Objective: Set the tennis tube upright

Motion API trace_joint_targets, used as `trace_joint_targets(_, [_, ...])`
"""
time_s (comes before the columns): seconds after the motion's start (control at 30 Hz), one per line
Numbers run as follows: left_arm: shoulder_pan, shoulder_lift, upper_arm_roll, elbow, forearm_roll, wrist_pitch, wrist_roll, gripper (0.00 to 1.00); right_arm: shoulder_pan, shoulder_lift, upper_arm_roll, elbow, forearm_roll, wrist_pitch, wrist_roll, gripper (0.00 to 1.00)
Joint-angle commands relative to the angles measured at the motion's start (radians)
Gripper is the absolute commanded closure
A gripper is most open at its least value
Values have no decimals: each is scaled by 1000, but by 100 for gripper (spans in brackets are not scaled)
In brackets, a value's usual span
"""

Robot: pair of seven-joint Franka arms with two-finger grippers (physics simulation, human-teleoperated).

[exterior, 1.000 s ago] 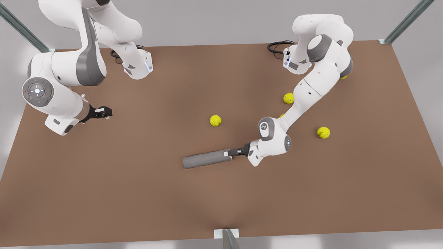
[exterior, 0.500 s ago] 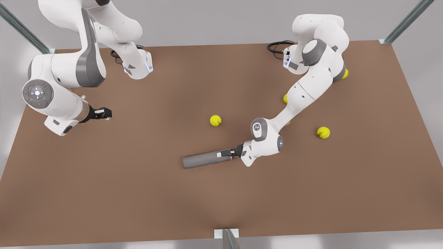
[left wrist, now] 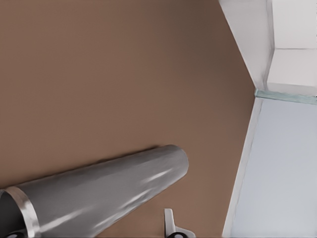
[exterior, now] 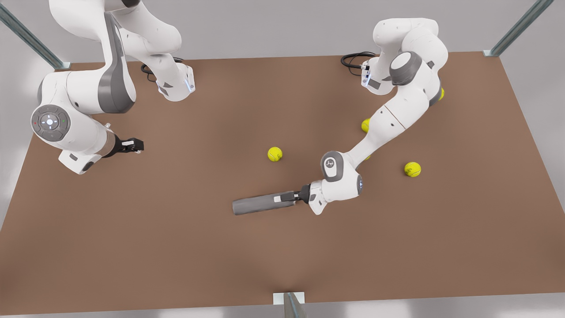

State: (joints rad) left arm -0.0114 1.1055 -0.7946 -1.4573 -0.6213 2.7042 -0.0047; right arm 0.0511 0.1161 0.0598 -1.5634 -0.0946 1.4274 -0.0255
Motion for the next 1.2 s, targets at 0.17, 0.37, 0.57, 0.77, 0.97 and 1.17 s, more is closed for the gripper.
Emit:
trace_joint_targets(0.17, [25, -9, -55, -5, -8, -3, -14, 0, -13, 1, 0, -4, 1, 1, 3, 0])
trace_joint_targets(0.37, [37, -26, -98, -9, -8, -3, -67, 3, -20, 1, 0, -6, 3, 1, -1, 0])
trace_joint_targets(0.57, [37, -49, -107, -9, -8, -3, -107, 42, -27, 4, 0, -7, 1, 8, -1, 0])
trace_joint_targets(0.77, [30, -49, -103, -9, 0, -3, -110, 66, -43, 4, 0, -20, -1, 18, -20, 0])
trace_joint_targets(0.97, [62, -67, -103, -31, 5, -12, -109, 79, -51, 2, 0, -20, 3, 22, -34, 0])
trace_joint_targets(1.17, [133, -151, -130, -94, 5, -53, -143, 79, -48, 2, 0, -12, 3, 25, -33, 0])
